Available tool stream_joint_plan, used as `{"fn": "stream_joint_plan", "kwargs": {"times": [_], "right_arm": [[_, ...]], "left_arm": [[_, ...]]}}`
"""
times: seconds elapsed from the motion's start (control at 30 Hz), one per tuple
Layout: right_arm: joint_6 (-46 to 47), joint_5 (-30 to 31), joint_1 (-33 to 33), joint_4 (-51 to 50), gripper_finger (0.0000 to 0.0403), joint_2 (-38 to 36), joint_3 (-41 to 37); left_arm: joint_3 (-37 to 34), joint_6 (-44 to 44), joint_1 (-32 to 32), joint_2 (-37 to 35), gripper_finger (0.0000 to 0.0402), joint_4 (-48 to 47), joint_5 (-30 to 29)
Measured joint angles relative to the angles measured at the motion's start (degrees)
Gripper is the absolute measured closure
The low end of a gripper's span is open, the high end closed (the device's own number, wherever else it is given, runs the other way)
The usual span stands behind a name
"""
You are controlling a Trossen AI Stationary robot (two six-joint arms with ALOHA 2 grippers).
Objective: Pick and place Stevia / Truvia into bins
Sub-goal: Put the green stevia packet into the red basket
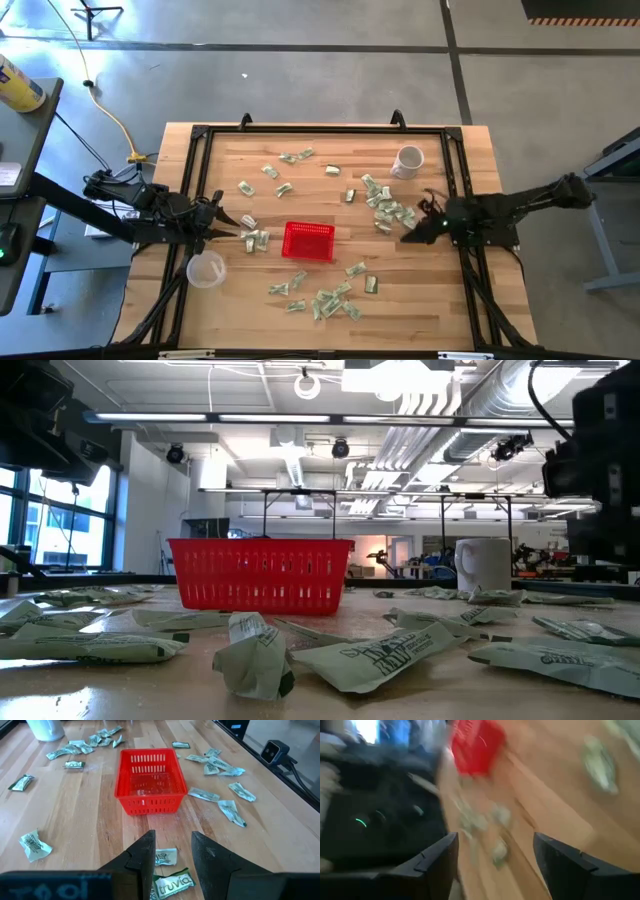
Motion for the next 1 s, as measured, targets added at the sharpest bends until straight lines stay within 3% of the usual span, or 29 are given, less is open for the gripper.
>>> {"fn": "stream_joint_plan", "kwargs": {"times": [0.23,0.47,0.63,0.83,1.0], "right_arm": [[-3.5,2.1,3.6,-22.4,0.0156,9.6,13.2],[-11.3,18.9,5.4,-46.5,0.0156,21.9,32.5],[-15.0,16.3,4.4,-45.9,0.0156,32.5,34.3],[-8.8,14.8,3.5,-46.2,0.0156,47.2,34.8],[-5.1,12.5,1.1,-44.4,0.0156,54.8,35.5]], "left_arm": [[0.0,0.0,0.0,0.0,0.0240,0.0,0.0],[0.0,0.0,0.0,0.0,0.0240,0.0,0.0],[0.0,0.0,0.0,0.0,0.0240,0.0,0.0],[0.0,0.0,0.0,0.0,0.0240,0.0,0.0],[0.0,0.0,0.0,0.0,0.0240,0.0,0.0]]}}
